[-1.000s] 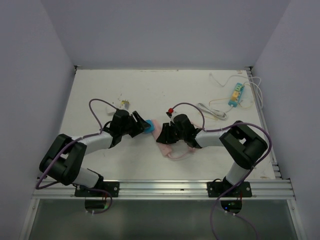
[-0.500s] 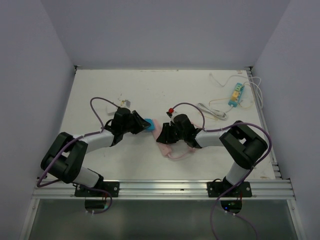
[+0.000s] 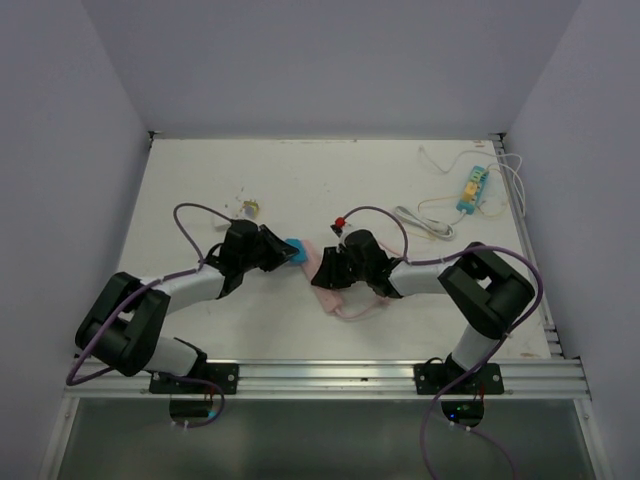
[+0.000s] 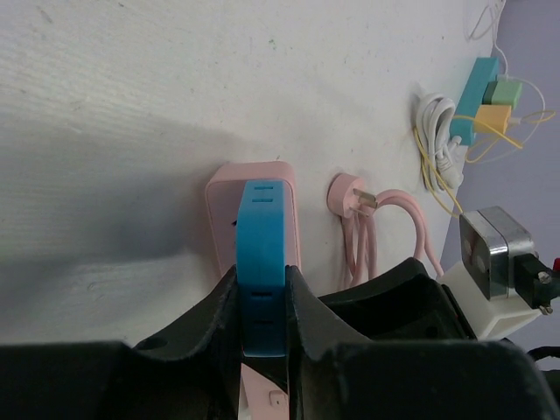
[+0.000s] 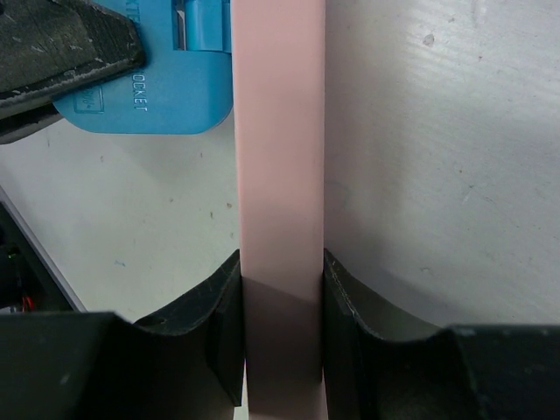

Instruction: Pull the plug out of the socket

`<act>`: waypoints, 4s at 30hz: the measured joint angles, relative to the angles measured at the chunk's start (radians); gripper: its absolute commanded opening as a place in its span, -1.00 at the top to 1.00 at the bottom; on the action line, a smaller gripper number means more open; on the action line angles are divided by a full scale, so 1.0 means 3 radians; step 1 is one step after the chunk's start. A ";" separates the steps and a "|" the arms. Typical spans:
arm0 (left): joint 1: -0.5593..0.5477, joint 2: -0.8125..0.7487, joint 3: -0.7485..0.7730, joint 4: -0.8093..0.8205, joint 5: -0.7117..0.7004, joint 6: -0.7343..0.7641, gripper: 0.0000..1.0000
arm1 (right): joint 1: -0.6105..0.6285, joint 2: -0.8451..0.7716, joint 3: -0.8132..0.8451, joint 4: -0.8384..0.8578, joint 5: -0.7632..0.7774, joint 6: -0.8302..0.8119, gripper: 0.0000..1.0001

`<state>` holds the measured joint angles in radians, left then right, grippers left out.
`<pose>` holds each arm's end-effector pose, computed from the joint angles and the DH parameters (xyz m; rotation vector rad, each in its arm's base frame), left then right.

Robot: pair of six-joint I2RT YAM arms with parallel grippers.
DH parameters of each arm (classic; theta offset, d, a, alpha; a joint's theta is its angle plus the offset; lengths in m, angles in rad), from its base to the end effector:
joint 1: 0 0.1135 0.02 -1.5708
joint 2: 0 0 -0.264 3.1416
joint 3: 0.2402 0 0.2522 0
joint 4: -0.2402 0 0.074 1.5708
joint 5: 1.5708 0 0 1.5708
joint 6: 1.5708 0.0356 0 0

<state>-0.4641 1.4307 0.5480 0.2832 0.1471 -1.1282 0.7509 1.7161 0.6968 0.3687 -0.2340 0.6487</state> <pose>0.2438 -0.1279 0.1622 -0.6842 2.2666 -1.0143 0.2313 0.2272 0.1317 -0.2620 2.3879 0.9811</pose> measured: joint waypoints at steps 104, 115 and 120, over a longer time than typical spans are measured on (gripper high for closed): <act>0.1345 -0.3248 0.0267 -0.2482 -0.0871 0.2427 -0.86 | 0.0749 -0.0118 0.0834 -0.2118 0.1495 -0.0148 0.87; 0.1345 -0.3253 0.0266 -0.2481 -0.1013 0.2426 -0.86 | 0.1286 0.1008 0.2199 -0.2103 0.1389 0.0504 0.78; 0.1345 -0.3249 0.0266 -0.2483 -0.1077 0.2425 -0.86 | 0.1383 0.1406 0.2813 -0.2065 0.1246 0.0532 0.40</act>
<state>-0.0605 0.4561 0.6277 -0.4618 -0.1761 -0.4007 1.1660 2.1380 1.5406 -0.2508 0.1398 0.8082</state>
